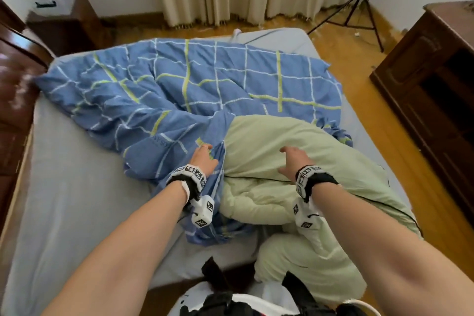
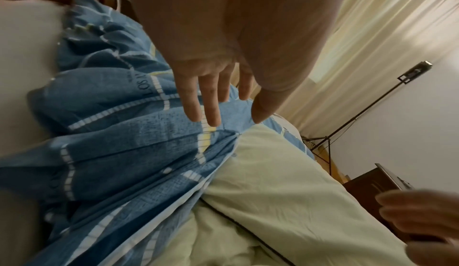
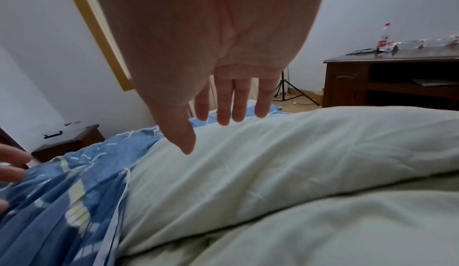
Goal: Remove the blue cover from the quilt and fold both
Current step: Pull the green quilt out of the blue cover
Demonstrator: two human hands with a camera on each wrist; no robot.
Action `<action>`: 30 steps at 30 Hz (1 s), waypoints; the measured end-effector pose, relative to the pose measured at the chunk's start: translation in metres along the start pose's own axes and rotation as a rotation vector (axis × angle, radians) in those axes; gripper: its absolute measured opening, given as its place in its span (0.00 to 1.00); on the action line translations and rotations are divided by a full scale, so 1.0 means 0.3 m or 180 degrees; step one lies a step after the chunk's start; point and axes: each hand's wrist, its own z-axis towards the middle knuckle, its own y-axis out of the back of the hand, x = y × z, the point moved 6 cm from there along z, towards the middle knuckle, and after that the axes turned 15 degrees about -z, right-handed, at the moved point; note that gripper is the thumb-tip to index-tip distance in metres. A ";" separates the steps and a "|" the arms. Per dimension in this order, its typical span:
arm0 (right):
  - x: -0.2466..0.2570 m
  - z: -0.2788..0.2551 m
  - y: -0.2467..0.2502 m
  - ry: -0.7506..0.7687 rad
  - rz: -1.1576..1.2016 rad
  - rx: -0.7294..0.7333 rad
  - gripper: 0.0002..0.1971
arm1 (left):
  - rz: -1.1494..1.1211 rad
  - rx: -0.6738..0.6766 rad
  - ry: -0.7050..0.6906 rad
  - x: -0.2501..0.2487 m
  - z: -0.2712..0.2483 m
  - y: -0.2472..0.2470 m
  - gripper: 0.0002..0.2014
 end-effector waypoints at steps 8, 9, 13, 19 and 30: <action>0.053 0.312 0.064 0.0398 -0.0292 0.0139 0.40 | 0.0738 0.0031 0.0158 -0.146 0.120 0.011 0.29; 0.064 0.348 0.060 0.0458 -0.0282 0.0166 0.41 | 0.0761 0.0006 0.0159 -0.161 0.147 0.008 0.30; 0.084 0.496 0.047 0.0578 -0.0319 0.0189 0.49 | 0.0860 -0.0176 0.0299 -0.170 0.250 -0.010 0.34; 0.160 0.734 -0.006 0.0858 -0.0397 0.0087 0.64 | 0.0857 -0.0327 0.0843 -0.054 0.372 -0.069 0.43; 0.326 0.659 -0.073 0.1695 -0.0621 0.0600 0.23 | 0.0815 -0.0078 0.1053 0.053 0.456 -0.120 0.41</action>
